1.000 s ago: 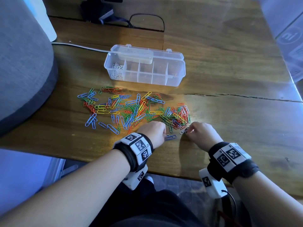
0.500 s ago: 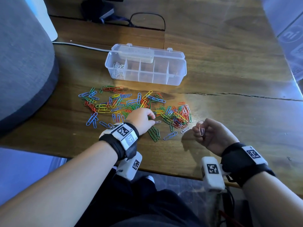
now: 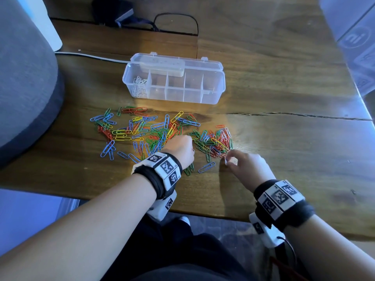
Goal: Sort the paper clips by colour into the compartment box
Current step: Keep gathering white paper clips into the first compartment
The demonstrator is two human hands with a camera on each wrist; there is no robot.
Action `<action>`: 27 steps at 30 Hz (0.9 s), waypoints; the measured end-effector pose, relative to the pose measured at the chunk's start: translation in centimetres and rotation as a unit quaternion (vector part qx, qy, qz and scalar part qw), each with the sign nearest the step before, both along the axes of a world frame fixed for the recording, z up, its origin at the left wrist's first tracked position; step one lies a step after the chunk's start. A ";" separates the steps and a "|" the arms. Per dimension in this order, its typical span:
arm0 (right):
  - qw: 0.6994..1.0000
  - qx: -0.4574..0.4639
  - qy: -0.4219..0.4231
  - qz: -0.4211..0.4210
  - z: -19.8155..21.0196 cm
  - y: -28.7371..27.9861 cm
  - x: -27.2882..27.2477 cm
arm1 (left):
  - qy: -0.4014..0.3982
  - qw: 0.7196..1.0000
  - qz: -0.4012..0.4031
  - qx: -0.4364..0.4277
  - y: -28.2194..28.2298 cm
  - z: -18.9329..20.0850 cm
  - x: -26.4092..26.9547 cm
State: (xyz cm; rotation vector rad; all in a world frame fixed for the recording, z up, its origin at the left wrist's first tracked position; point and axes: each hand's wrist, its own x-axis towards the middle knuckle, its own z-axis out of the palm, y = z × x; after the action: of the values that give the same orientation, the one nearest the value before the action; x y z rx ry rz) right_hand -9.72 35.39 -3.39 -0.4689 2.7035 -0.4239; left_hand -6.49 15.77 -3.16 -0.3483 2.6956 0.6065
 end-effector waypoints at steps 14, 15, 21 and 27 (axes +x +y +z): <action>0.988 0.053 0.010 0.142 1.6 -1.6 0.3 | 0.044 0.944 0.113 0.308 -1.9 1.4 -0.3; 0.988 0.048 0.008 0.145 1.6 -1.6 0.3 | 0.028 0.938 0.124 0.324 -2.1 1.4 -0.4; 0.985 0.062 -0.007 0.160 1.5 -1.7 0.2 | -0.023 0.895 0.186 0.406 -2.9 1.7 0.0; 0.978 0.120 -0.050 0.166 1.3 -2.3 -0.6 | -0.060 0.788 0.285 0.542 -3.3 2.1 0.4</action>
State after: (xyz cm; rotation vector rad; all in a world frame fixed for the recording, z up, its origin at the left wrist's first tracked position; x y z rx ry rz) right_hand -10.33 33.10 -2.08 -0.7876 2.4714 -0.0281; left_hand -6.08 12.44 -1.06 -0.7964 1.6434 2.0331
